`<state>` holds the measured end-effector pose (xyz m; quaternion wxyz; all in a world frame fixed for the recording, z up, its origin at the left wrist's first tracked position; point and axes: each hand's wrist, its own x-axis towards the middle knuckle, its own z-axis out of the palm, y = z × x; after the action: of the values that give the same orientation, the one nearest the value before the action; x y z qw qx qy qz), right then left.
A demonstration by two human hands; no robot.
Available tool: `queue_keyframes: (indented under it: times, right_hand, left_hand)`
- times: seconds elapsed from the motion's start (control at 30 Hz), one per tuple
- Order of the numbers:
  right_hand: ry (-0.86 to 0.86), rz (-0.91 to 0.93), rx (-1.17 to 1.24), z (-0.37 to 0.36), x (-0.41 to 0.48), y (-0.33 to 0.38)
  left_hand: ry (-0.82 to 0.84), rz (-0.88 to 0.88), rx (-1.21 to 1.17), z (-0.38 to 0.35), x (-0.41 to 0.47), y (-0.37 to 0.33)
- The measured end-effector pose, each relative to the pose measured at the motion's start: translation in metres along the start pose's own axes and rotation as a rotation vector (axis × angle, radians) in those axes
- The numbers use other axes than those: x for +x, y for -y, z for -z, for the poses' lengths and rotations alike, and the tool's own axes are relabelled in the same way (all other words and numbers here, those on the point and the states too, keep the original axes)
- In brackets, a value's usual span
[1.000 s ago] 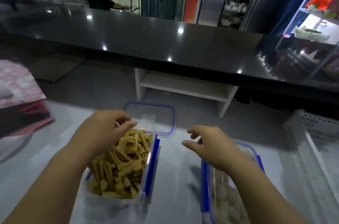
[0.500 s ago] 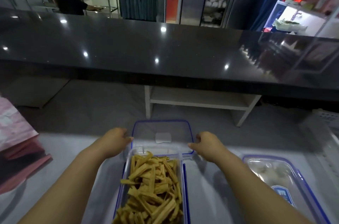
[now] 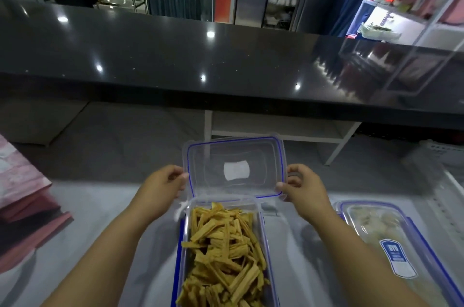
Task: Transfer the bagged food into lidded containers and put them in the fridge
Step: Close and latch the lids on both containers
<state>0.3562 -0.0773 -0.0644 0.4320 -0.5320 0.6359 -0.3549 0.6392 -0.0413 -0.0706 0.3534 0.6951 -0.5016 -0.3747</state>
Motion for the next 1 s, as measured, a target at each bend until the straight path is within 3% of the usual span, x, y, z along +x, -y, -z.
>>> queue_keyframes:
  times: [0.1, 0.17, 0.33, 0.43, 0.57, 0.67, 0.73, 0.83, 0.9, 1.0]
  right_hand:
    - [-0.181, 0.280, -0.084, 0.005, -0.017, 0.005]
    - [-0.303, 0.495, -0.197, 0.010, -0.027, 0.009]
    - [-0.430, 1.061, -0.436, 0.013, -0.047, 0.020]
    - [-0.422, 1.228, -0.491, 0.009, -0.059, 0.019]
    - [-0.352, 1.303, -0.503, 0.007, -0.074, 0.017]
    - [-0.080, 1.227, -0.465, 0.012, -0.088, 0.016]
    - [0.113, 0.991, -0.372, 0.016, -0.099, 0.016]
    - [0.332, 0.606, -0.006, 0.022, -0.117, 0.019]
    - [0.345, 0.426, 0.214, 0.023, -0.125, 0.021]
    - [0.262, 0.254, 0.253, 0.017, -0.135, 0.019]
  left_hand:
    - [-0.108, -0.071, 0.002, 0.009, -0.018, -0.020]
    - [-0.122, -0.046, -0.133, 0.014, -0.031, -0.037]
    - [0.096, 0.025, -0.253, 0.010, -0.062, -0.084]
    - [0.125, 0.061, -0.251, 0.003, -0.075, -0.099]
    - [0.049, 0.032, -0.326, -0.003, -0.090, -0.096]
    - [-0.005, -0.065, -0.472, -0.001, -0.104, -0.093]
    - [0.007, -0.156, -0.491, 0.000, -0.115, -0.091]
    - [0.046, -0.239, -0.445, -0.001, -0.133, -0.084]
    - [0.067, -0.225, -0.434, -0.002, -0.146, -0.076]
    - [0.081, -0.136, -0.474, -0.004, -0.163, -0.062]
